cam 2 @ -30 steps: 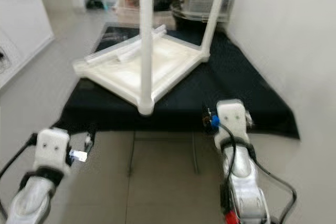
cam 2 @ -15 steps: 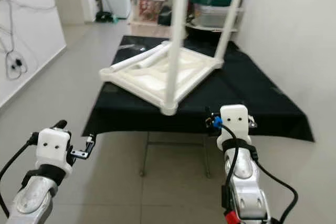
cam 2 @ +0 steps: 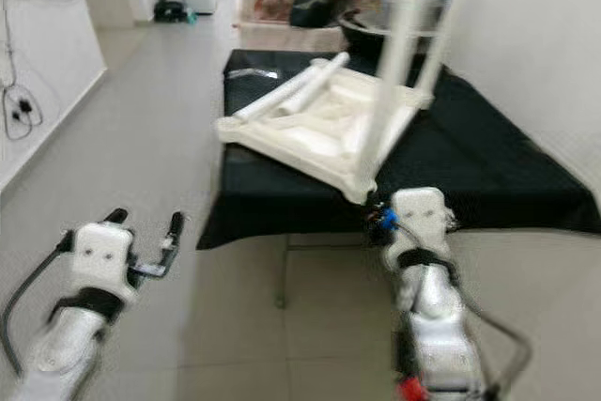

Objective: Building children table

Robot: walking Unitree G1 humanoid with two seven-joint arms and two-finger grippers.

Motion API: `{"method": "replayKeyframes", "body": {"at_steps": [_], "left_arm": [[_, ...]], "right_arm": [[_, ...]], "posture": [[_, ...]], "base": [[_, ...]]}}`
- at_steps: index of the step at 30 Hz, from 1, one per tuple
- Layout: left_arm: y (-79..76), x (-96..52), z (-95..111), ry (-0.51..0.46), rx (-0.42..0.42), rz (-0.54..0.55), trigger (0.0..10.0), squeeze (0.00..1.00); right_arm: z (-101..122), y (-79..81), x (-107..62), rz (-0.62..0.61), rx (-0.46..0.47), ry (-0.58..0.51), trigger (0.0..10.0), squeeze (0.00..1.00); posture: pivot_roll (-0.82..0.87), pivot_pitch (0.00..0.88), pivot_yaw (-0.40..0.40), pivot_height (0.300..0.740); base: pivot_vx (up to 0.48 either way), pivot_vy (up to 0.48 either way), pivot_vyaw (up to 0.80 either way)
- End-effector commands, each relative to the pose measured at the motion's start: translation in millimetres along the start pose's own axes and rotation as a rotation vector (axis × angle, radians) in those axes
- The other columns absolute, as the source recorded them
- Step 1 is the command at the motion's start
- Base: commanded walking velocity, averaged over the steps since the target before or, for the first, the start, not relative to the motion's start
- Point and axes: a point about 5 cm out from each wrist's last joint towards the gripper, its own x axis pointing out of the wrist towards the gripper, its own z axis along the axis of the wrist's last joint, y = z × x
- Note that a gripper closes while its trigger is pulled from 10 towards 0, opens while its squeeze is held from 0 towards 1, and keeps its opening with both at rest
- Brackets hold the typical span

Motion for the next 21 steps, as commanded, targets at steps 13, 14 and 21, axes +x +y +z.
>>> {"method": "replayKeyframes", "body": {"at_steps": [13,14,21], "left_arm": [[-6.0,5.1,9,-0.060,-0.056,-0.011,10.0,0.00],[-5.4,5.4,9,-0.063,-0.056,-0.008,10.0,0.00],[-4.7,5.7,9,-0.067,-0.062,-0.002,10.0,0.00]], "right_arm": [[5,6.4,8.4,0.156,0.010,-0.040,10.0,0.00],[5,5.1,10.1,0.156,0.005,-0.040,10.0,0.00],[2,1.1,12.0,0.152,-0.009,-0.029,10.0,0.00]], "posture": [[0.04,0.000,-0.118,0.740],[0.04,0.000,-0.120,0.740],[0.04,0.000,-0.119,0.740]], "base": [[0.000,0.000,0.00],[0.000,0.000,0.00],[0.226,0.000,0.00]]}}
